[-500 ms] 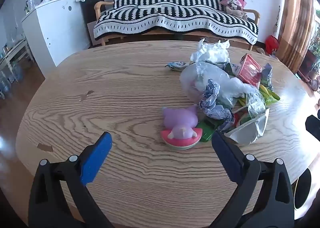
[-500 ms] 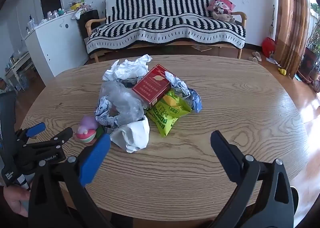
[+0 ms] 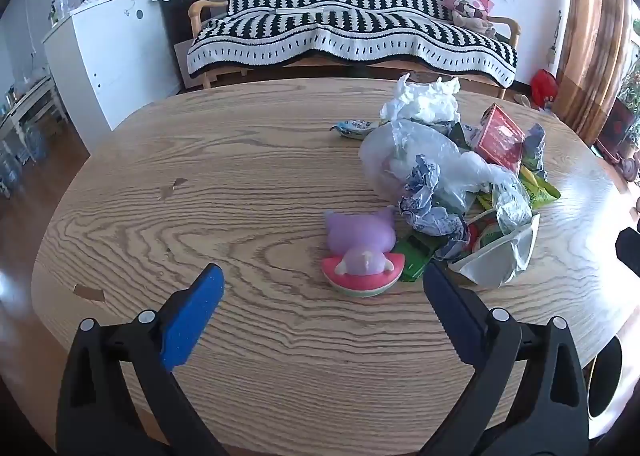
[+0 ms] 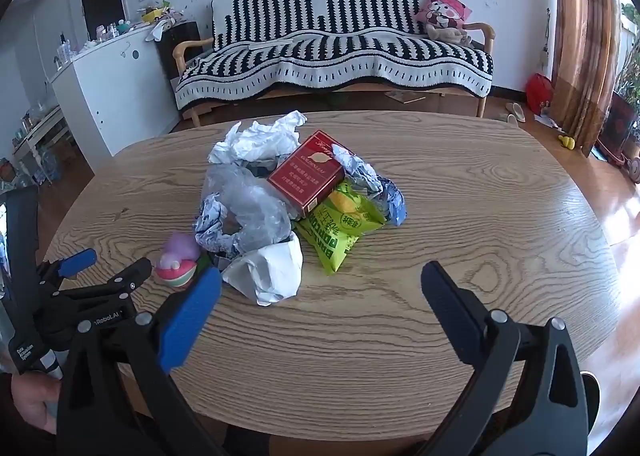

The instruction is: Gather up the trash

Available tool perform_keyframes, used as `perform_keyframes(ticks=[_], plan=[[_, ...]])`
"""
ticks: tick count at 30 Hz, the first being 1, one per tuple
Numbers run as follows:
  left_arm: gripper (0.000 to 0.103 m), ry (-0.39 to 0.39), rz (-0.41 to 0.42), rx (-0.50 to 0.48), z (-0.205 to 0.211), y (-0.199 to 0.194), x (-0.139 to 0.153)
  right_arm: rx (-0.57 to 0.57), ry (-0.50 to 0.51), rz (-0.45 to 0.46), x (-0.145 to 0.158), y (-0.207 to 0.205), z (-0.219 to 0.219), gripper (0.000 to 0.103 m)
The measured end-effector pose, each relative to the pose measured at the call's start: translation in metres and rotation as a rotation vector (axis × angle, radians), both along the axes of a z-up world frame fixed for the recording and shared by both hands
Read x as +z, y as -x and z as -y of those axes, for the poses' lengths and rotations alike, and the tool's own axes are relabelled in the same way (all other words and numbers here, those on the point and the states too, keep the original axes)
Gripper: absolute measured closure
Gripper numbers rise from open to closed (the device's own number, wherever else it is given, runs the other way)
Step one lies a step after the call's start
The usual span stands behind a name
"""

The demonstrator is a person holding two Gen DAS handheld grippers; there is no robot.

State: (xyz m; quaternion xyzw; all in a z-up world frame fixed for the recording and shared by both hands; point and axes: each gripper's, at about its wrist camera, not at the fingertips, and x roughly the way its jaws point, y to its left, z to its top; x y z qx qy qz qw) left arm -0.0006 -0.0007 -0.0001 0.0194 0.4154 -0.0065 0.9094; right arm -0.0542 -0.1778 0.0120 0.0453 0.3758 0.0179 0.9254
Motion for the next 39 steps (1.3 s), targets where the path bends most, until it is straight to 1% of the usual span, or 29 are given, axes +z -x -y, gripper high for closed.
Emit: perform_keyframes(ticks=[3, 20, 25, 39], plan=[[0.006, 0.001, 0.000, -0.002, -0.002, 0.002, -0.005, 0.001, -0.001, 0.001, 0.000, 0.000, 0.000, 0.006], [0.006, 0.001, -0.005, -0.002, -0.002, 0.001, -0.005, 0.004, -0.002, 0.000, 0.001, 0.001, -0.002, 0.006], [0.006, 0.000, -0.005, -0.002, -0.003, 0.001, -0.010, 0.003, -0.002, 0.000, 0.001, 0.001, -0.002, 0.006], [0.006, 0.001, -0.008, -0.002, -0.002, 0.002, -0.010, 0.005, -0.002, 0.002, 0.001, 0.001, -0.004, 0.006]])
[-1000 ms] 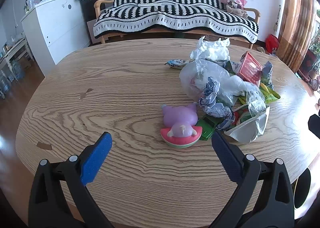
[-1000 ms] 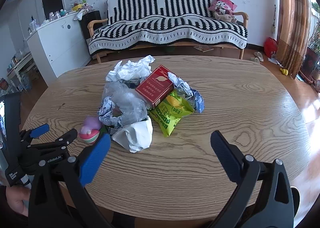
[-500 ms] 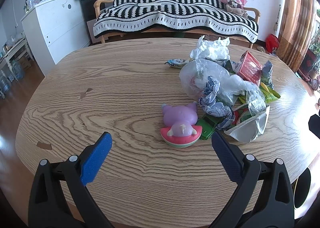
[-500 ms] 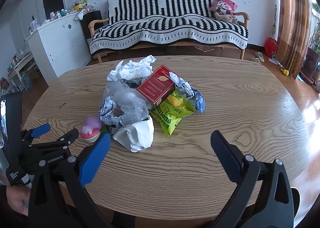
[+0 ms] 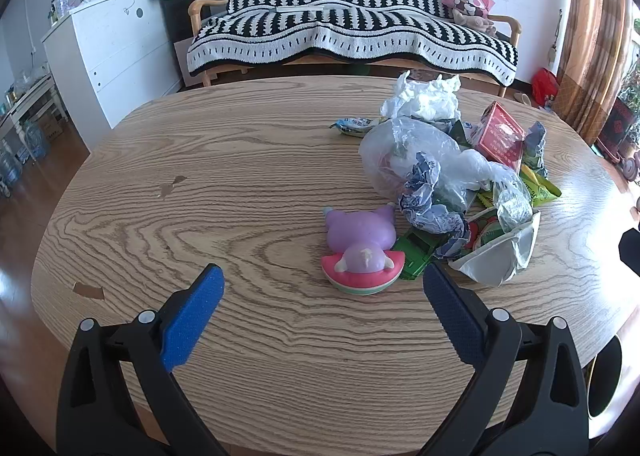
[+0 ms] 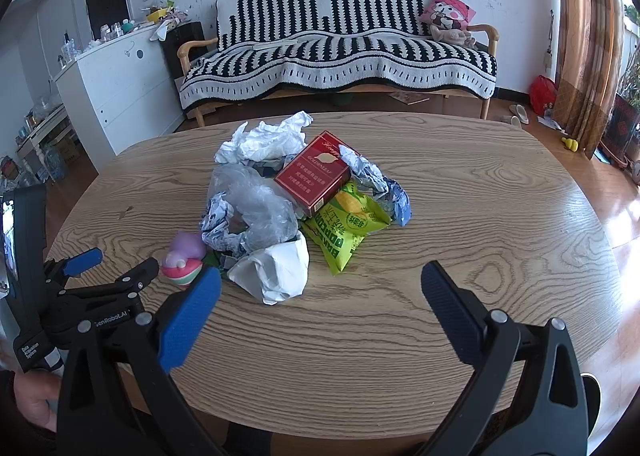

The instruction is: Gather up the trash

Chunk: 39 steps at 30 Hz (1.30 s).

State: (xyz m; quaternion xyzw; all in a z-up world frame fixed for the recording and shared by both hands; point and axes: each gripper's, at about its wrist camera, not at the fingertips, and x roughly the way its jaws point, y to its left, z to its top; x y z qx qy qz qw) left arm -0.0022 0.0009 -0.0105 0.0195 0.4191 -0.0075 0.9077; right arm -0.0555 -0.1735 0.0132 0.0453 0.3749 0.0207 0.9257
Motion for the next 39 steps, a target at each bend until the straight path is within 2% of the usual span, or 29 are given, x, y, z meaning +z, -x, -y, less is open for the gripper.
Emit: perform_keyframes(ticks=[25, 32, 39], plan=[[0.006, -0.003, -0.011, -0.001, -0.007, -0.006, -0.008, 0.003, -0.004, -0.001, 0.004, 0.001, -0.004, 0.006], [0.006, 0.024, -0.078, -0.023, -0.029, -0.012, -0.023, -0.003, -0.015, -0.028, -0.001, -0.005, 0.004, 0.006], [0.006, 0.033, -0.139, -0.090, -0.006, -0.039, -0.031, 0.006, -0.027, -0.047, -0.006, -0.011, 0.007, 0.006]])
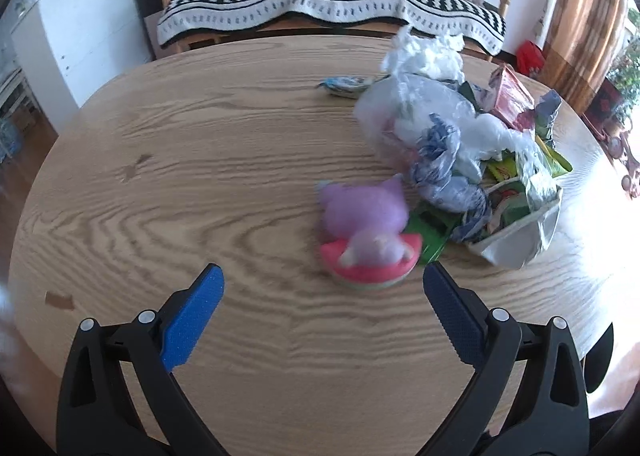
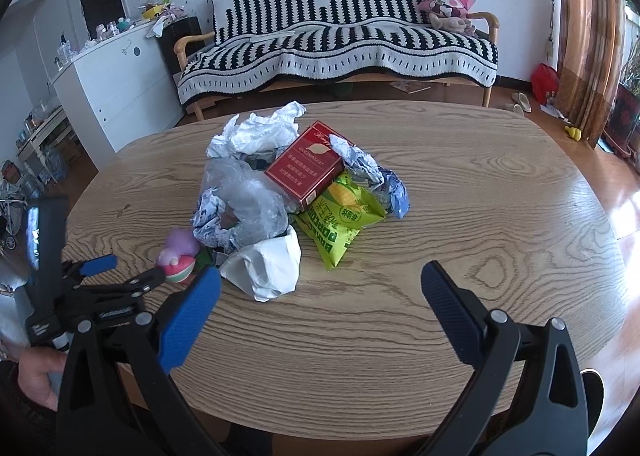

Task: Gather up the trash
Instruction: 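Grasp the pink-purple toy with the left gripper while the right gripper grasps the white paper cup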

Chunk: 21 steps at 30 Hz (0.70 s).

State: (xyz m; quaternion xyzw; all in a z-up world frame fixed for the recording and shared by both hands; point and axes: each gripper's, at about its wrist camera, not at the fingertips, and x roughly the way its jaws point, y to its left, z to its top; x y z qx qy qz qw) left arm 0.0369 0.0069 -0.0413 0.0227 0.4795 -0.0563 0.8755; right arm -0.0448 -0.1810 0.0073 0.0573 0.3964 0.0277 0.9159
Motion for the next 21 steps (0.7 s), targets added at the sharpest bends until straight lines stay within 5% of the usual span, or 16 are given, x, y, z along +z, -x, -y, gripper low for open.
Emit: perform_keyframes(ticks=[8, 10, 12, 21], plan=[[0.009, -0.070, -0.027, -0.016, 0.021, -0.024, -0.013, 0.026, 0.008, -0.057, -0.019, -0.015, -0.005, 0.006], [0.018, -0.073, -0.005, -0.047, 0.021, -0.021, -0.011, 0.027, 0.000, -0.077, -0.027, -0.020, -0.005, 0.008], [0.047, -0.069, 0.010, -0.067, 0.022, -0.019, -0.009, 0.033, -0.014, -0.104, -0.036, -0.027, -0.008, 0.008], [0.057, -0.027, 0.073, -0.031, 0.001, -0.007, 0.012, 0.158, 0.039, -0.173, -0.076, -0.062, -0.041, 0.010]])
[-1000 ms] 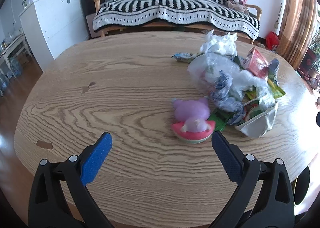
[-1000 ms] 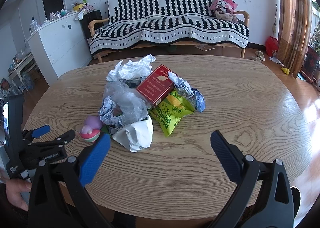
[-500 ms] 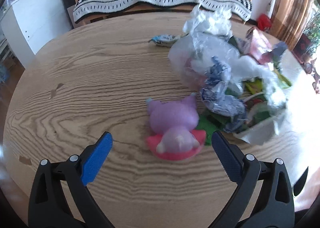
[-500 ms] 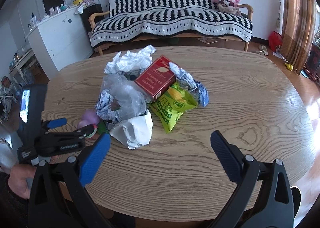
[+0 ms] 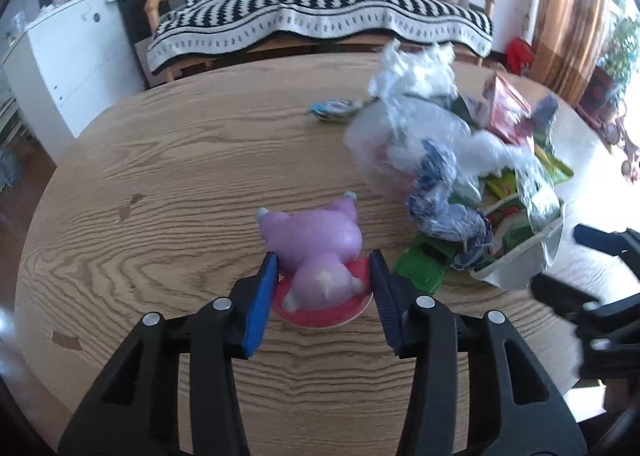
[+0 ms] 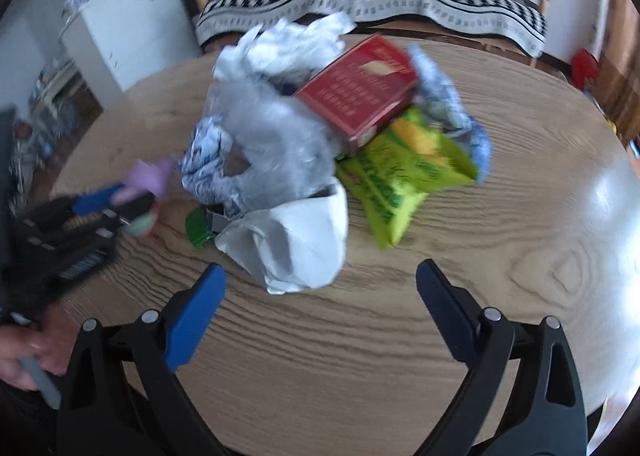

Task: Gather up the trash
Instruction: 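Grasp the pink-purple toy with the left gripper while the right gripper grasps the white paper cup, then carry the toy and the paper cup with both grippers over the black bin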

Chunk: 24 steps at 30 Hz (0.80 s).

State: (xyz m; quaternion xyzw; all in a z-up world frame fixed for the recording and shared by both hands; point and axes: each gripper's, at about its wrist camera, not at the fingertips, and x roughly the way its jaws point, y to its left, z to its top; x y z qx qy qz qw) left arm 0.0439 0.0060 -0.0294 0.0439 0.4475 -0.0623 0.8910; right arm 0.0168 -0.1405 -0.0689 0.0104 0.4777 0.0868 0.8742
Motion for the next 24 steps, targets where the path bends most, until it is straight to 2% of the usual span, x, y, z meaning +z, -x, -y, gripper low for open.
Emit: perform_keyframes(ticks=[2, 5, 6, 11, 17, 20, 24], plan=[[0.057, 0.022, -0.001, 0.018, -0.007, 0.000, 0.004, 0.024, 0.016, -0.006, -0.008, -0.007, -0.006, 0.015], [0.057, 0.046, 0.002, 0.033, -0.012, 0.001, 0.008, 0.050, -0.001, -0.023, -0.016, -0.015, -0.011, 0.032], [0.057, 0.050, 0.005, 0.036, -0.012, 0.001, 0.010, 0.059, -0.005, -0.030, -0.018, -0.015, -0.011, 0.049], [0.057, 0.061, 0.003, 0.043, -0.014, 0.002, 0.011, 0.077, -0.026, -0.027, -0.008, -0.004, -0.006, 0.051], [0.058, 0.075, 0.015, 0.024, 0.001, 0.006, 0.017, 0.064, -0.081, -0.055, 0.019, 0.030, 0.031, 0.051], [0.058, 0.073, 0.039, -0.012, 0.026, 0.012, 0.025, 0.005, -0.082, -0.005, 0.037, 0.052, 0.066, 0.051], [0.058, 0.099, 0.068, -0.096, 0.069, 0.026, 0.037, -0.149, -0.086, 0.091, 0.062, 0.089, 0.138, 0.051]])
